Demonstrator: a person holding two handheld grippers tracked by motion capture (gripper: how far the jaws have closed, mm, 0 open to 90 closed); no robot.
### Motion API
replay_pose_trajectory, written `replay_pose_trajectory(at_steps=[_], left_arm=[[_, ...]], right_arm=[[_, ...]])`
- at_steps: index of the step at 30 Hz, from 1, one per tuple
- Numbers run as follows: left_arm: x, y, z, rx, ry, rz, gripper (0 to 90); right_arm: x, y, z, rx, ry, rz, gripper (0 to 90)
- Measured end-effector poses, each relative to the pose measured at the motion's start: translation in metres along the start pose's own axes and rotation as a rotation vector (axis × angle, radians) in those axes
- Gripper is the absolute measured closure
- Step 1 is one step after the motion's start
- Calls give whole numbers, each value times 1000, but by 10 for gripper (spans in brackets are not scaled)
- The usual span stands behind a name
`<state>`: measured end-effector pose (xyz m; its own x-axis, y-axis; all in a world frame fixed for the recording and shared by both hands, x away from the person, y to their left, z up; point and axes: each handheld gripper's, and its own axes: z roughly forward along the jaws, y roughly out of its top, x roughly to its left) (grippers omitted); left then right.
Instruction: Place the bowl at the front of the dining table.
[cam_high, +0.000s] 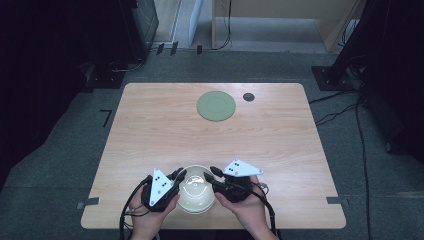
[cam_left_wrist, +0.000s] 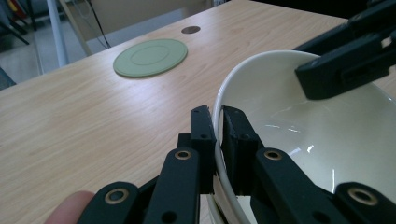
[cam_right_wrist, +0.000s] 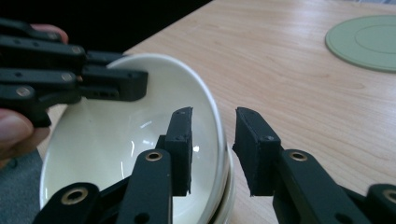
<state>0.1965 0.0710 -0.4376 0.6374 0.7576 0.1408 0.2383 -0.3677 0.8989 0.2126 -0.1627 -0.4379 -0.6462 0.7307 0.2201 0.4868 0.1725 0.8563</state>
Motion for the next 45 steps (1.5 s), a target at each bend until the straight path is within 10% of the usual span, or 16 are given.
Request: replay_pose_trajectory(at_steps=[13, 25, 32, 40, 45], left_arm=[[-1, 4, -10, -61, 40, 29, 839], [-9, 10, -21, -135, 107, 80, 838], [4, 9, -27, -214, 57, -30, 810], [28, 9, -29, -242, -10, -231, 145], [34, 6, -40, -319, 17, -264, 0]], right_arm=[[9, -2, 9, 42, -54, 2, 749], [18, 4, 7, -35, -119, -9, 844], [24, 15, 5, -76, -146, -65, 846], [25, 29, -1, -133, -170, -98, 846], [20, 36, -2, -164, -198, -92, 846]])
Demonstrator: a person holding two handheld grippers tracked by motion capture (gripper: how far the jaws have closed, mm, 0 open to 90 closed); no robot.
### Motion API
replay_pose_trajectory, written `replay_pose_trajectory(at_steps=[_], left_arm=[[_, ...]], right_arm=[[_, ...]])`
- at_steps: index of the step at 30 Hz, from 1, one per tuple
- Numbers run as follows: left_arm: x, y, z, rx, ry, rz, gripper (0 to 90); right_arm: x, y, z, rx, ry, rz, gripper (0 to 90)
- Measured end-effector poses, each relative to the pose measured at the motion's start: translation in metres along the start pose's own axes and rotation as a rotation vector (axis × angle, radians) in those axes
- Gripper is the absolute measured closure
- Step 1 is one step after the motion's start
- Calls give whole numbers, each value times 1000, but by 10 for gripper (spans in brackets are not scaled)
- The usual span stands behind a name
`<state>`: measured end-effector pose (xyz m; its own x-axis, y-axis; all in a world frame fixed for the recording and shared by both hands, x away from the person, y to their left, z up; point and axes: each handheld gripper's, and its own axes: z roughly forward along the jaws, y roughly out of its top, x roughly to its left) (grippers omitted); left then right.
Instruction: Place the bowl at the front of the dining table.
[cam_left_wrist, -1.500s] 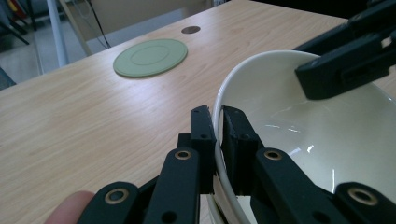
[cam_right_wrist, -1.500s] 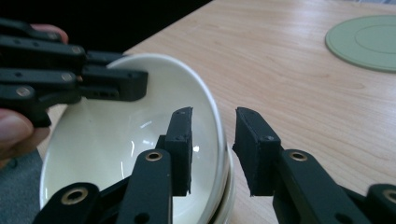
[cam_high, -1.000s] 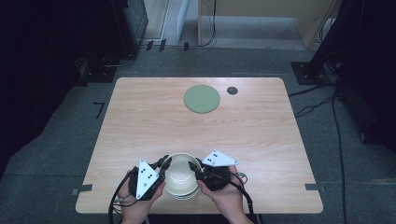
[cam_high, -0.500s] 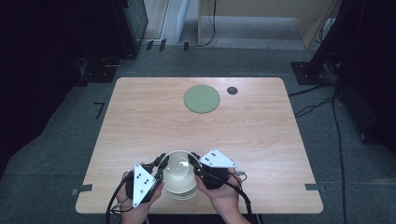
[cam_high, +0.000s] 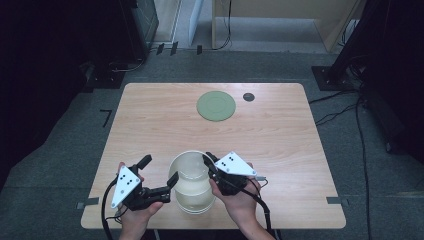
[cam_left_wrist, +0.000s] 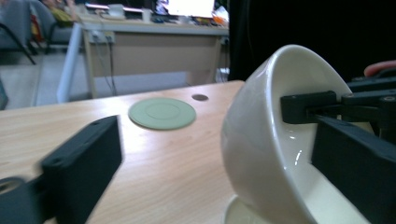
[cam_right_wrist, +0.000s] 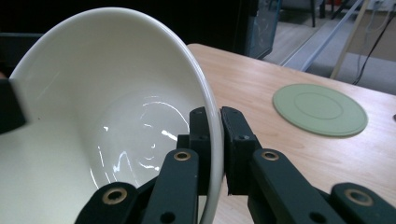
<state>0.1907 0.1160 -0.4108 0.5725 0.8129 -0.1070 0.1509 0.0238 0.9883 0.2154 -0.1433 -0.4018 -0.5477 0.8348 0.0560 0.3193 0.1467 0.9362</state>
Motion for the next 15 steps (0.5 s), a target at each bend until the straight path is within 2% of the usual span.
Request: replay_pose_trajectory(at_steps=[1, 3, 4, 5, 7, 8, 9, 11, 12, 14, 15], left_arm=[[0, 0, 0, 0, 0, 0, 0], [7, 1, -7, -49, 27, -14, 0], [11, 1, -9, -52, 18, -21, 0], [14, 1, -10, -54, 38, -21, 0], [18, 0, -11, -56, 38, -30, 0], [26, -2, -13, -58, 59, -43, 0], [31, -4, -13, -56, 52, -46, 0], [39, -8, -14, -53, 86, -40, 0], [39, -8, -14, -53, 86, -40, 0], [53, -18, -15, -47, 104, -37, 0], [58, -22, -15, -44, 88, -40, 0]], right_arm=[[0, 0, 0, 0, 0, 0, 846], [-4, 2, 1, -10, -17, 3, 845], [-6, 2, 1, -11, -20, 6, 845], [-8, 3, 2, -13, -25, 10, 845], [-11, 3, 2, -17, -33, 15, 845], [-12, 4, 3, -19, -36, 16, 845], [-14, 5, 3, -21, -39, 18, 845], [-17, 6, 4, -26, -48, 24, 845], [-17, 6, 4, -26, -48, 24, 845], [-21, 8, 5, -30, -55, 29, 844], [-23, 9, 5, -33, -57, 31, 844]])
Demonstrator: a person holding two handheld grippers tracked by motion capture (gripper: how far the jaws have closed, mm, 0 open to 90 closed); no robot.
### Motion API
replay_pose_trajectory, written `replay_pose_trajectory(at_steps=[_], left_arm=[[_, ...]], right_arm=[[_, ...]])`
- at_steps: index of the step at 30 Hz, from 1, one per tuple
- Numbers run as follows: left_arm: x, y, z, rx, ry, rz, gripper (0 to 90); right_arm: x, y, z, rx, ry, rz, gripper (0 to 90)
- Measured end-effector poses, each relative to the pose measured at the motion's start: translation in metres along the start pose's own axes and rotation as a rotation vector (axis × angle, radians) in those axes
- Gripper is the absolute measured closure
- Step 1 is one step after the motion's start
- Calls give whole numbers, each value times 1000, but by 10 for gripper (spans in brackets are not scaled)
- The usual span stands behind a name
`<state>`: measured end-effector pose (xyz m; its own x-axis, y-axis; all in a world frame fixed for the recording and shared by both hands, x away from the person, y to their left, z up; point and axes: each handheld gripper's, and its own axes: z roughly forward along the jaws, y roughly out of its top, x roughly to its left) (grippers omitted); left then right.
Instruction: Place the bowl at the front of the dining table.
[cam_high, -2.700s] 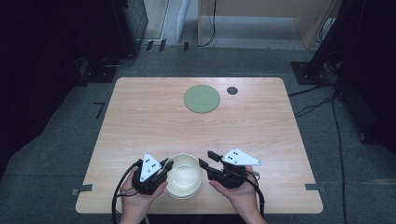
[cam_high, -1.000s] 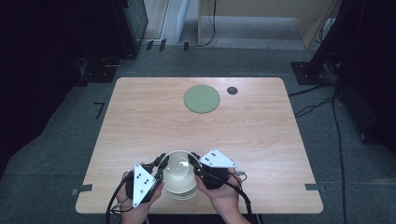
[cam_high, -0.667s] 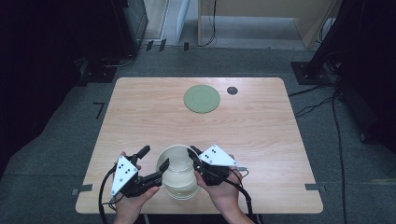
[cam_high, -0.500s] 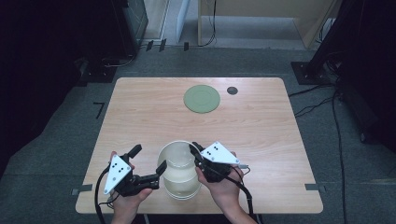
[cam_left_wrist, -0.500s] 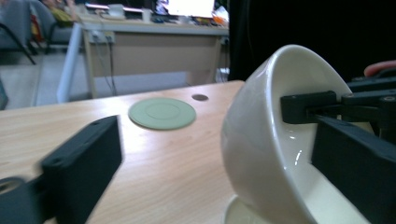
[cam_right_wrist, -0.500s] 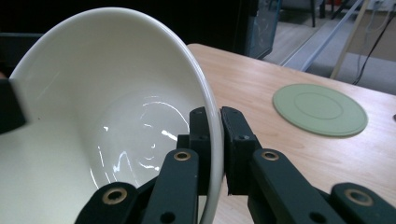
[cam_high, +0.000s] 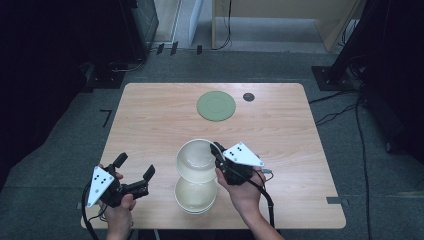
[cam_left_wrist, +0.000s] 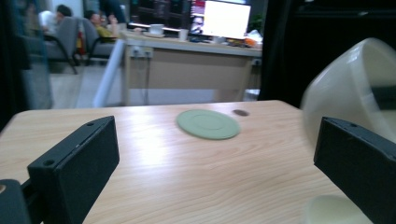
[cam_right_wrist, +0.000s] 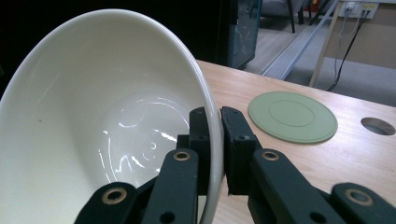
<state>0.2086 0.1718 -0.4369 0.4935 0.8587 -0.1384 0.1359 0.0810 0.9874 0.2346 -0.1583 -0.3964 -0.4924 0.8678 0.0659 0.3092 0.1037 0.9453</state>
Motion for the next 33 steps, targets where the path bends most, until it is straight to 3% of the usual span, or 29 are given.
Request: replay_pose_trajectory(at_steps=[1, 2, 3, 6, 7, 13, 20, 28, 33], left_arm=[[0, 0, 0, 0, 0, 0, 0], [8, -7, 1, 28, 18, 17, 0], [12, -10, 2, 41, 5, 16, 0], [19, -16, 4, 71, 30, -3, 0], [27, -22, 6, 98, 50, -40, 0], [45, -37, 4, 124, 82, -67, 0], [56, -48, 4, 176, 127, -58, 0], [61, -59, 9, 240, 129, -49, 0], [63, -61, 9, 243, 114, -62, 0]], right_arm=[[0, 0, 0, 0, 0, 0, 844], [-3, 2, 1, -5, -6, 5, 844], [-4, 2, 2, -6, -8, 8, 844], [-8, 4, 4, -11, -16, 15, 843], [-10, 4, 4, -12, -18, 17, 843], [-18, 7, 9, -17, -36, 36, 843], [-26, 13, 18, -23, -52, 41, 843], [-39, 17, 34, -38, -60, 45, 843], [-44, 21, 43, -52, -67, 32, 843]])
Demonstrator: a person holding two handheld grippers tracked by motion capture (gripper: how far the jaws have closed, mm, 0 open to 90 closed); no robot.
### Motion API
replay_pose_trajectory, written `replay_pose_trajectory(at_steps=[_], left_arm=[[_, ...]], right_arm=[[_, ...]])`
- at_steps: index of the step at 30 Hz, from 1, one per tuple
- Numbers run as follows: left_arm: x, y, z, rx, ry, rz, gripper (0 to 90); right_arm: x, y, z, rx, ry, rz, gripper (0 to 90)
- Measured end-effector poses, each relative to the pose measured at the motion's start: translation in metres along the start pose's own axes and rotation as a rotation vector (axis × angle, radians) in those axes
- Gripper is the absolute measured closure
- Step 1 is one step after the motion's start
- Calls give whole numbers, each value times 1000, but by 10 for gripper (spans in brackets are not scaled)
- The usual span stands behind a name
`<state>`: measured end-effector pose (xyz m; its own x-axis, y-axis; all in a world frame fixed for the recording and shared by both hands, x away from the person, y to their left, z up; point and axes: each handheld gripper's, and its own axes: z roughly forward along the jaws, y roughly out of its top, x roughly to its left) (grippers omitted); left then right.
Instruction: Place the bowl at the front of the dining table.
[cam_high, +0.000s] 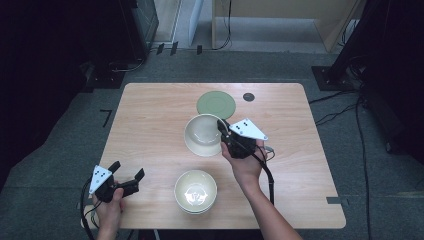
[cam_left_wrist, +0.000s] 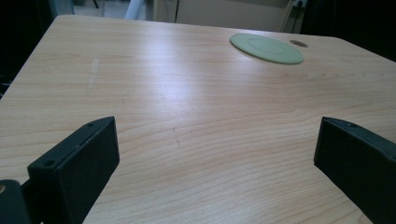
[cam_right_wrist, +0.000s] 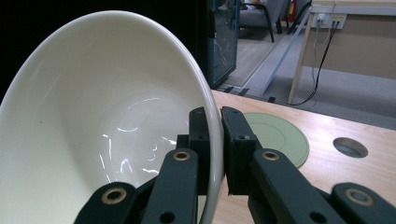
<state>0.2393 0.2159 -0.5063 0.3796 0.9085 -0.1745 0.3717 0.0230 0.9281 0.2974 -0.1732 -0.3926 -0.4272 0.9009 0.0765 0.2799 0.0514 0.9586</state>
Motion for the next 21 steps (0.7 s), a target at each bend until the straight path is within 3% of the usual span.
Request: replay_pose_trajectory(at_steps=[11, 21], left_arm=[[-3, -2, 5, 25, -21, 27, 0], [-2, -2, 5, 22, -19, 18, 0]], right_arm=[[-10, 1, 24, -16, -18, -13, 843], [-19, 3, 48, -2, -40, -6, 843]])
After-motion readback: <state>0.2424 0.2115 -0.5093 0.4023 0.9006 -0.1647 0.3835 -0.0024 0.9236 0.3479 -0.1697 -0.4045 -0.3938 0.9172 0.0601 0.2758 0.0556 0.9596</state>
